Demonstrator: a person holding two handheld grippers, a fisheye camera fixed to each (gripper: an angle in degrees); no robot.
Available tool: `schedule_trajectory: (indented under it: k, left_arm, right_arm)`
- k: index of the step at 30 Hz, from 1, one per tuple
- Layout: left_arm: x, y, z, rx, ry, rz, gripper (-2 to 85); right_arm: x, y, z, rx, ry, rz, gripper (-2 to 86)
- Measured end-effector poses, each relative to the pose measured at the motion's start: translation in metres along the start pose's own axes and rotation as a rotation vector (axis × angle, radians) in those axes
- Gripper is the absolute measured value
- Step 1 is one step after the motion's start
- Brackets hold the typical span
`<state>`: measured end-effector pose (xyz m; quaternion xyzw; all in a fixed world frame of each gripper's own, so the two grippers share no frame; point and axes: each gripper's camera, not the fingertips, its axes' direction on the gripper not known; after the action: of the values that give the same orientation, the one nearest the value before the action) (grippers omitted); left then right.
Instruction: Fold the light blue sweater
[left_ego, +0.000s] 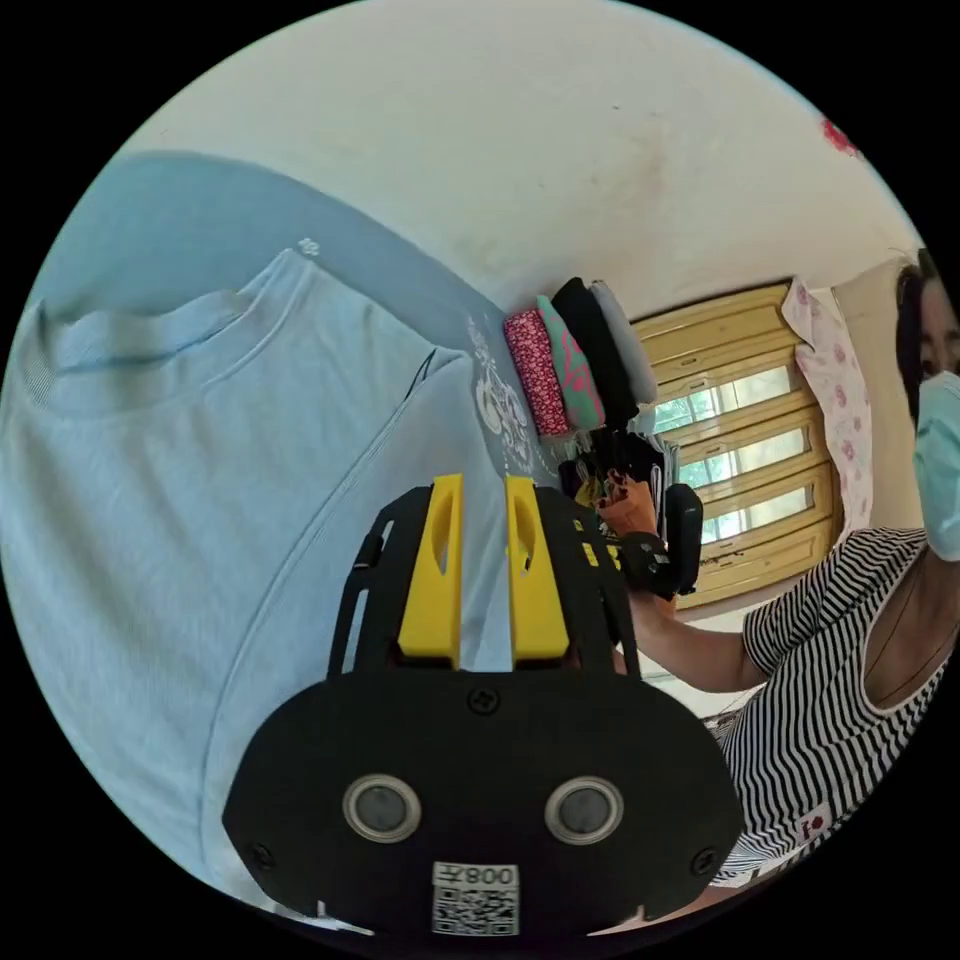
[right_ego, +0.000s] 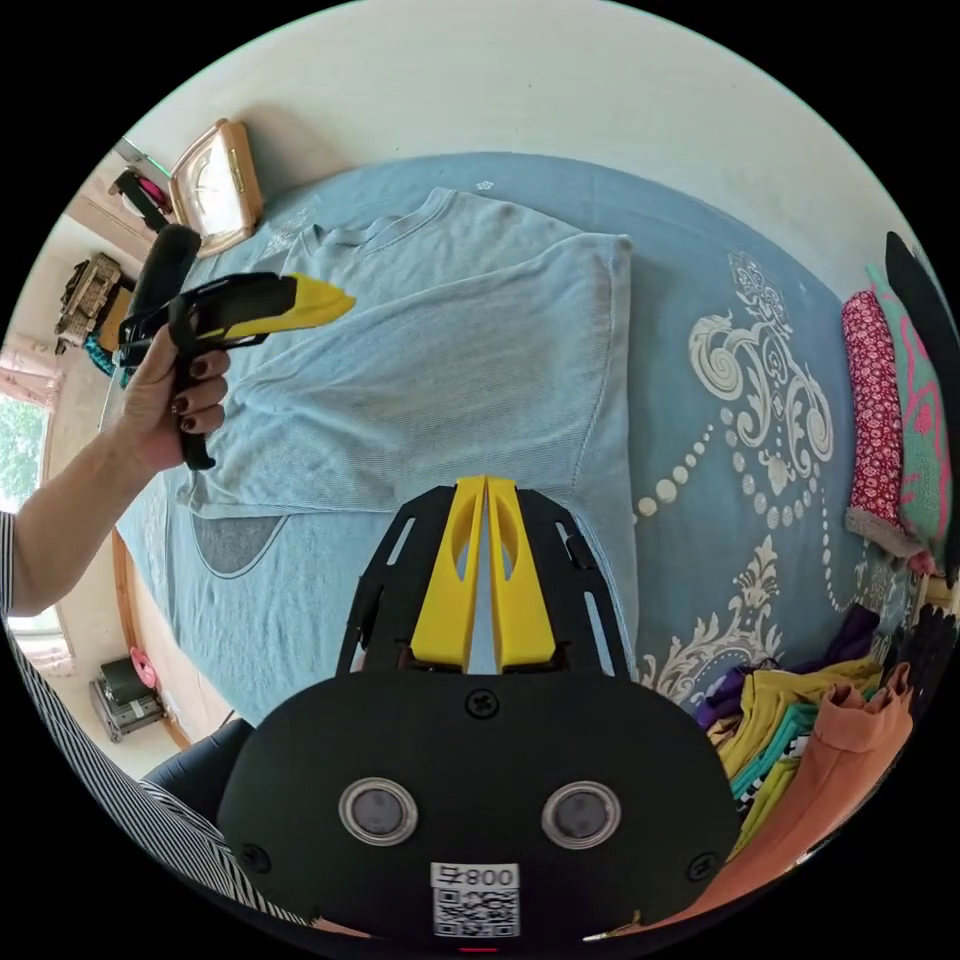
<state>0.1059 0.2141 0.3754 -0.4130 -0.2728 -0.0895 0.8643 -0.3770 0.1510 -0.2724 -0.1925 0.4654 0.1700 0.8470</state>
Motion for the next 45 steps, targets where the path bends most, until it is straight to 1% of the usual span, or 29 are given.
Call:
schedule_trajectory:
  k: [2,3,5,7,9,10,13,15,18,19,21,25,27,29,31,33,35,37,39,41,45]
  left_arm:
    - [0.010,-0.050,0.033,-0.058,-0.045,0.075,7.1]
    - [0.011,-0.062,0.042,-0.071,-0.052,0.083,6.7]
    - [0.016,-0.097,0.077,-0.144,-0.075,0.103,4.9]
    - [0.019,-0.117,0.102,-0.212,-0.124,0.108,3.3]
    - [0.027,-0.133,0.124,-0.253,-0.195,0.139,1.9]
    - [0.032,-0.142,0.137,-0.285,-0.233,0.156,1.3]
    - [0.042,-0.160,0.155,-0.296,-0.232,0.185,0.5]
    - [0.045,-0.165,0.159,-0.285,-0.219,0.187,0.4]
    - [0.051,-0.174,0.164,-0.265,-0.209,0.179,0.2]
    - [0.055,-0.177,0.169,-0.271,-0.221,0.197,0.1]
    - [0.057,-0.179,0.170,-0.258,-0.204,0.191,0.1]
    - [0.067,-0.171,0.155,-0.159,-0.145,0.184,0.2]
    - [0.072,-0.166,0.153,-0.144,-0.126,0.181,0.2]
    - [0.073,-0.164,0.164,-0.188,-0.176,0.176,0.2]
    - [0.071,-0.165,0.175,-0.214,-0.195,0.165,0.1]
    - [0.072,-0.171,0.180,-0.198,-0.183,0.162,0.1]
    - [0.076,-0.181,0.191,-0.213,-0.210,0.185,0.1]
    - [0.079,-0.188,0.197,-0.191,-0.198,0.191,0.1]
    - [0.080,-0.196,0.203,-0.180,-0.171,0.182,0.1]
    - [0.078,-0.200,0.211,-0.213,-0.178,0.173,0.1]
    - [0.082,-0.179,0.183,-0.125,-0.164,0.190,0.1]
  right_arm:
    - [0.002,0.003,-0.009,0.036,0.005,0.002,0.1]
    - [0.002,0.004,-0.011,0.049,-0.021,-0.013,0.1]
    - [0.003,0.003,-0.006,0.035,0.008,-0.012,0.0]
    - [0.013,0.002,-0.004,0.023,0.077,0.023,0.0]
    - [0.025,0.006,-0.009,0.042,0.085,0.054,0.0]
    - [0.034,0.008,-0.009,0.029,0.079,0.068,0.0]
    - [0.055,0.013,-0.012,0.050,0.002,0.092,0.0]
    - [0.061,0.014,-0.016,0.060,0.012,0.112,0.0]
    - [0.063,0.014,-0.021,0.060,0.194,0.139,0.0]
    - [0.069,0.015,-0.021,0.054,0.186,0.157,0.0]
    - [0.079,0.018,-0.023,0.067,0.104,0.182,0.0]
    - [0.050,0.022,-0.053,0.167,0.058,0.059,0.0]
    - [0.032,0.021,-0.047,0.142,0.084,-0.012,0.0]
    - [0.025,0.020,-0.028,0.085,0.143,-0.032,0.0]
    - [0.030,0.021,-0.022,0.082,0.140,-0.040,0.0]
    - [0.035,0.019,-0.023,0.067,0.136,-0.043,0.0]
    - [0.033,0.018,-0.024,0.057,0.185,-0.072,0.0]
    - [0.031,0.017,-0.024,0.045,0.261,-0.099,0.0]
    - [0.041,0.017,-0.025,0.054,0.210,-0.055,0.0]
    - [0.049,0.017,-0.026,0.060,0.170,-0.023,0.0]
    - [0.048,0.018,-0.027,0.053,0.176,-0.024,0.0]
